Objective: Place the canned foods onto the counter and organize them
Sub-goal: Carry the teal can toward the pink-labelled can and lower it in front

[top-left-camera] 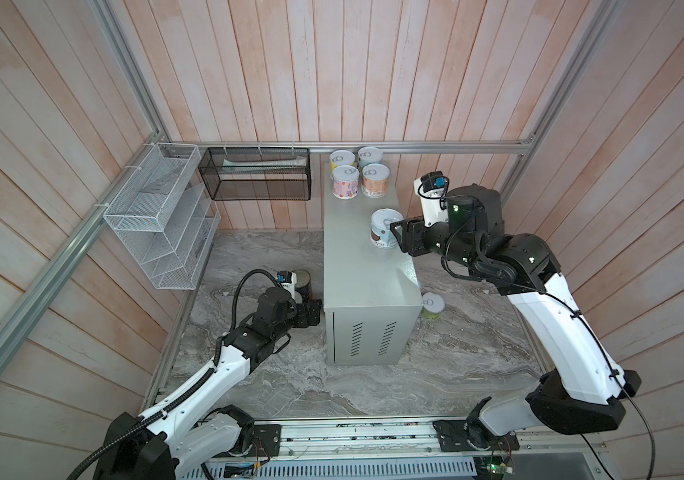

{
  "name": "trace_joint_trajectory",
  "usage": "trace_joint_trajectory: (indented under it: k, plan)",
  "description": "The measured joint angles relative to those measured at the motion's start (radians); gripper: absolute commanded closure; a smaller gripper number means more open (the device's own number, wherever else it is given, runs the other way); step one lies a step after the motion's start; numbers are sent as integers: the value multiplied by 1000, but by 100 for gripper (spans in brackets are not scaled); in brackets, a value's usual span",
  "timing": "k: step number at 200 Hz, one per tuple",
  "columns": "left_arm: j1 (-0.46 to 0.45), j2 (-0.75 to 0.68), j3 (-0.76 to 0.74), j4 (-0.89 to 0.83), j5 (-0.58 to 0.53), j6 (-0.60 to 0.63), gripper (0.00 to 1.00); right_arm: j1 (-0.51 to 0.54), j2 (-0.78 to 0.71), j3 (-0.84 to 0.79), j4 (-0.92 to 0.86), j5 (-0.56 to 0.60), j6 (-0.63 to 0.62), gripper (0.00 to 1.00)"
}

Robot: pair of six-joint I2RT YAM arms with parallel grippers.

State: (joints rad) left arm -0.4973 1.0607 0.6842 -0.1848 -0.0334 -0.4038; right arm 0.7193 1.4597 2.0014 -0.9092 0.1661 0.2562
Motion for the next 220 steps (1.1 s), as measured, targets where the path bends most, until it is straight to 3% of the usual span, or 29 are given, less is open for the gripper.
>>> trace_joint_trajectory:
  k: [86, 220]
  plan:
    - [0, 14, -1, 23, 4, 0, 0, -30, -16, -240, 130, -42, 48, 40]
    - [2, 35, -21, 44, 12, -1, 1, -127, -29, -320, 345, -98, 42, 41]
